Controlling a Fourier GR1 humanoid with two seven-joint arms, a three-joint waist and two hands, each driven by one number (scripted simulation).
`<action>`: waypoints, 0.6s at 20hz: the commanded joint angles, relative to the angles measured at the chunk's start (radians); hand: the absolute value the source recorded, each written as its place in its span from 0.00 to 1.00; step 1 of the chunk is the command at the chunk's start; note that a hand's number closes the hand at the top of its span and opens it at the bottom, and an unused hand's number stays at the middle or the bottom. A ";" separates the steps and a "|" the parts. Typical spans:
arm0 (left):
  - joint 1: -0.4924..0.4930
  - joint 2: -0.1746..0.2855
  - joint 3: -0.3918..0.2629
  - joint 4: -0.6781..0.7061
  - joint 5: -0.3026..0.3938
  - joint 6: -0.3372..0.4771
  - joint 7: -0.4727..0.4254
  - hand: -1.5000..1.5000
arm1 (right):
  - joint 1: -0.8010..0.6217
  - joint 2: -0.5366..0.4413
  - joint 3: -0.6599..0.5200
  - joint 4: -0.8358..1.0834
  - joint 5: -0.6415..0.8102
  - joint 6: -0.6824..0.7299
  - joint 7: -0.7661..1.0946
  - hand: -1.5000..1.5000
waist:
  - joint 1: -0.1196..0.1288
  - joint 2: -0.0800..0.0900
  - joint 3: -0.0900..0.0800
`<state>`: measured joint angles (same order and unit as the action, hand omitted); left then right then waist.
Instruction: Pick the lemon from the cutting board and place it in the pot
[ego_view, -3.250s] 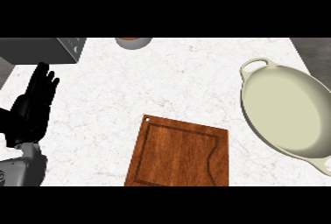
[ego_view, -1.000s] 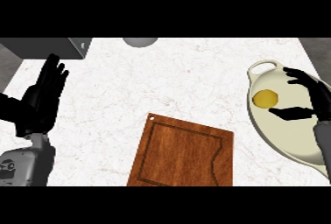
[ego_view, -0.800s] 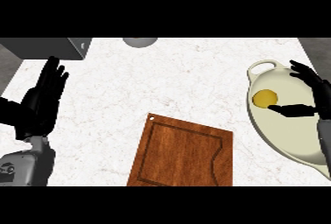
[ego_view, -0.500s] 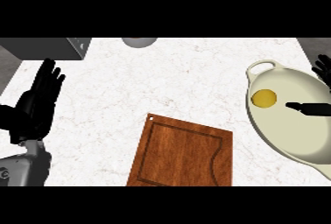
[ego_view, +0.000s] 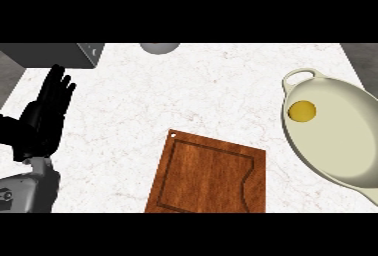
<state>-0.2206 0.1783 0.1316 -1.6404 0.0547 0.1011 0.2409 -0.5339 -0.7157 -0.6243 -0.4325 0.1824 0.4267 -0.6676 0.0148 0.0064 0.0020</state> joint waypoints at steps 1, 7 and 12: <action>0.030 0.009 0.019 0.015 0.016 -0.026 -0.048 0.50 | 0.045 -0.098 -0.022 0.105 -0.012 0.102 -0.128 0.00 | 0.006 0.004 0.001; -0.046 0.008 0.001 0.002 -0.001 0.002 0.037 0.50 | 0.018 -0.175 0.003 0.148 -0.006 0.155 -0.109 0.00 | 0.005 0.003 0.002; 0.016 0.006 0.005 -0.011 0.000 -0.012 0.001 0.50 | 0.065 -0.206 0.019 0.169 0.003 0.175 -0.163 0.00 | 0.013 0.005 0.004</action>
<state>-0.2173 0.1764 0.1309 -1.6469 0.0499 0.0994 0.2410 -0.4932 -0.8880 -0.6105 -0.2967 0.1814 0.4843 -0.7135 0.0224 0.0098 0.0045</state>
